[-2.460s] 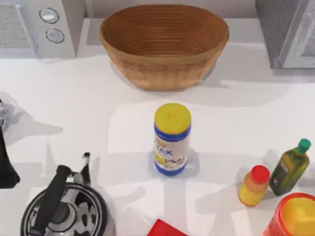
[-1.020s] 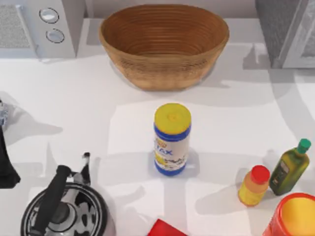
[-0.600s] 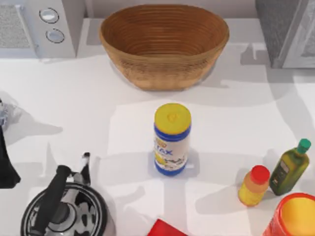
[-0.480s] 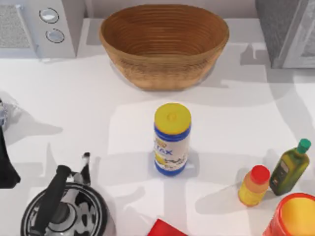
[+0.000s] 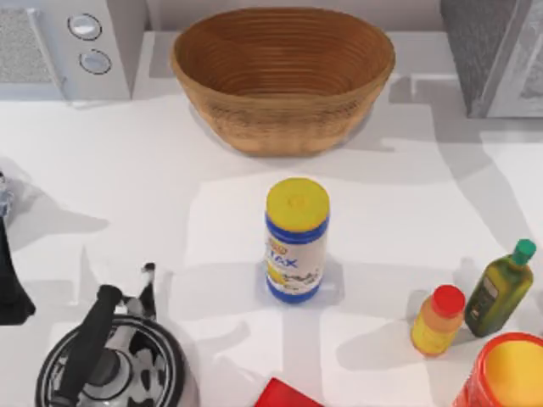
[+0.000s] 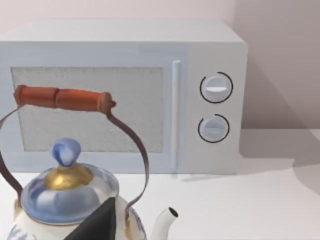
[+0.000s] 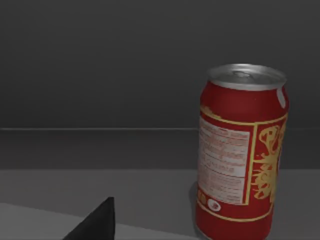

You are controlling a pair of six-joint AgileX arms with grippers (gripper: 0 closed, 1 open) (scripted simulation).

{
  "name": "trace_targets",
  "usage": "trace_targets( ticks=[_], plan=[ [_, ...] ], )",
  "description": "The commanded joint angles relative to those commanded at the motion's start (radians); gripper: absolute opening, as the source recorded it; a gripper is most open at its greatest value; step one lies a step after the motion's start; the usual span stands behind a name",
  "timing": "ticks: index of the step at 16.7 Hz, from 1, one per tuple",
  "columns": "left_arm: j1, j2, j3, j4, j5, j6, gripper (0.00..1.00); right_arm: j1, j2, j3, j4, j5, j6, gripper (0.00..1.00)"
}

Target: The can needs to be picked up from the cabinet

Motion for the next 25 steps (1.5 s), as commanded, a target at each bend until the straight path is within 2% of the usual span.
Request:
trace_targets(
  ticks=[4, 11, 15, 25],
  plan=[
    [0.000, 0.000, 0.000, 0.000, 0.000, 0.000, 1.00, -0.008, 0.013, 0.017, -0.002, -0.007, 0.000, 1.00],
    [0.000, 0.000, 0.000, 0.000, 0.000, 0.000, 1.00, -0.055, 0.200, 0.186, 0.015, -0.052, 0.001, 1.00],
    [0.000, 0.000, 0.000, 0.000, 0.000, 0.000, 1.00, -0.059, 0.211, 0.196, 0.016, -0.055, 0.001, 1.00],
    [0.000, 0.000, 0.000, 0.000, 0.000, 0.000, 1.00, -0.059, 0.211, 0.196, 0.016, -0.055, 0.001, 0.25]
  ],
)
